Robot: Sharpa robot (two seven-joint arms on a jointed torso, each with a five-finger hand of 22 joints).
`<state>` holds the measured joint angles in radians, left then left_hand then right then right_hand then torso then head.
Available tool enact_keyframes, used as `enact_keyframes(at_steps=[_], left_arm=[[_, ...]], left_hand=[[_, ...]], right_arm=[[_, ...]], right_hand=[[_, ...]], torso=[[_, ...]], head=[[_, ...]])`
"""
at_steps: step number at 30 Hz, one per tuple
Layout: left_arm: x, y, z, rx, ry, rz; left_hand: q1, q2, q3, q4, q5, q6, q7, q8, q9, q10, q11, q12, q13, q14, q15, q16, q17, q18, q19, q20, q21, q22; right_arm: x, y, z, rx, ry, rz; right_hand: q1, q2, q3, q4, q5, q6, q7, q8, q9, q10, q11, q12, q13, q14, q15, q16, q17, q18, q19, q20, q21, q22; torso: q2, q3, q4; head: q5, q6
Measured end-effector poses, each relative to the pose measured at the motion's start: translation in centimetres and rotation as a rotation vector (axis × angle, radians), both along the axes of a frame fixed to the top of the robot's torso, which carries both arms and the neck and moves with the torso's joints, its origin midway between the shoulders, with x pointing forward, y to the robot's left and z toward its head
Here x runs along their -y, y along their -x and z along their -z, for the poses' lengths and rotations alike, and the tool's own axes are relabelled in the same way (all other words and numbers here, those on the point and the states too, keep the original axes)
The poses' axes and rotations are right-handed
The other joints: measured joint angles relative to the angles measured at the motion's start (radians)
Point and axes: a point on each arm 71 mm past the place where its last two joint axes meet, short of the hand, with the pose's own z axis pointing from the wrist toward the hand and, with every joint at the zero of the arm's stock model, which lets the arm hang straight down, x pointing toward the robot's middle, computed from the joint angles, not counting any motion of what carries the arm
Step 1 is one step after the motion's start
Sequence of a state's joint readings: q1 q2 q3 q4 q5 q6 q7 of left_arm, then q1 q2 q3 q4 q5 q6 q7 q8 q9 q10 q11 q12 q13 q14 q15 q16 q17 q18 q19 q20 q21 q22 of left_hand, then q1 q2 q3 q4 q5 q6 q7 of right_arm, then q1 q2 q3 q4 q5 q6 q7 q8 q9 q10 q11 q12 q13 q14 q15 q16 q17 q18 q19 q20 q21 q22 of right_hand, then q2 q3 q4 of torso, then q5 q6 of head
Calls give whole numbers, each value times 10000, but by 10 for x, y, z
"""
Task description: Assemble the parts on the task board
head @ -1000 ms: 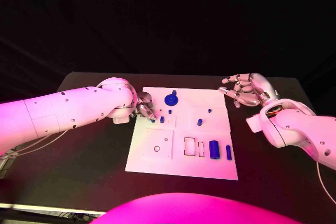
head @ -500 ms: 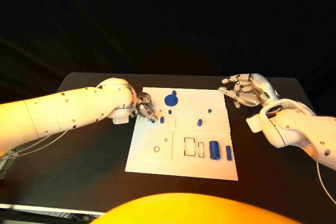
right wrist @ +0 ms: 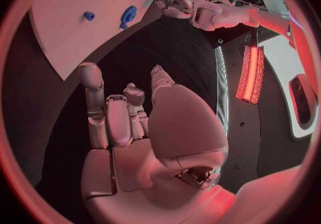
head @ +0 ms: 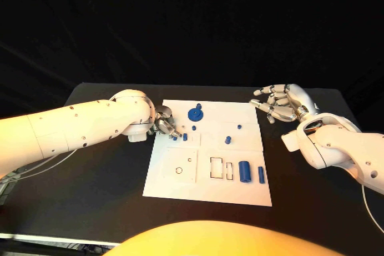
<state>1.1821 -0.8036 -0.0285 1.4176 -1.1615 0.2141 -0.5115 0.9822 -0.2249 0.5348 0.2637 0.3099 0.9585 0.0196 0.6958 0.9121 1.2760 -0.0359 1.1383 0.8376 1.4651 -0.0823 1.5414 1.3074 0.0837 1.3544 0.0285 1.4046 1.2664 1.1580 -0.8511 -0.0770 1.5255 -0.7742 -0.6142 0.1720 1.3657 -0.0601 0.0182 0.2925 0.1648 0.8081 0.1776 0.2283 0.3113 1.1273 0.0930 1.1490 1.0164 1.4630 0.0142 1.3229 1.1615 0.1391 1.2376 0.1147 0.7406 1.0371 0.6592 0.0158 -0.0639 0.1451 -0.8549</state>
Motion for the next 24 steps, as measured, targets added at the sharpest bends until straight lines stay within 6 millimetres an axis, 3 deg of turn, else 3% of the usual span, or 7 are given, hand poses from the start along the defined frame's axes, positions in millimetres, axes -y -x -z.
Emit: enact_keyframes(at_steps=[9,24], left_arm=[[-2,2,0,53,86,-53],[-3,3,-14,456,526,-276]], left_hand=[[0,0,-459,294,0,-9,6,1,-33,-41,-33,0,-121,0,0,-1,0,0,0,1,-38,-33],[-52,53,-683,299,0,-131,125,-36,-42,-261,33,-146,-425,0,1,-57,0,0,-1,1,-118,-149]], right_arm=[[0,0,0,-6,1,3],[0,0,1,-27,3,6]], right_hand=[[-11,11,0,0,0,0,0,0,-11,0,0,0,1,0,0,0,0,0,0,0,-38,-12],[-10,10,0,0,0,0,0,-1,-10,0,0,0,1,0,0,0,-1,0,0,0,-38,-11]], torso=[[0,-6,2],[-11,0,3]], head=[[-19,39],[-20,116]])
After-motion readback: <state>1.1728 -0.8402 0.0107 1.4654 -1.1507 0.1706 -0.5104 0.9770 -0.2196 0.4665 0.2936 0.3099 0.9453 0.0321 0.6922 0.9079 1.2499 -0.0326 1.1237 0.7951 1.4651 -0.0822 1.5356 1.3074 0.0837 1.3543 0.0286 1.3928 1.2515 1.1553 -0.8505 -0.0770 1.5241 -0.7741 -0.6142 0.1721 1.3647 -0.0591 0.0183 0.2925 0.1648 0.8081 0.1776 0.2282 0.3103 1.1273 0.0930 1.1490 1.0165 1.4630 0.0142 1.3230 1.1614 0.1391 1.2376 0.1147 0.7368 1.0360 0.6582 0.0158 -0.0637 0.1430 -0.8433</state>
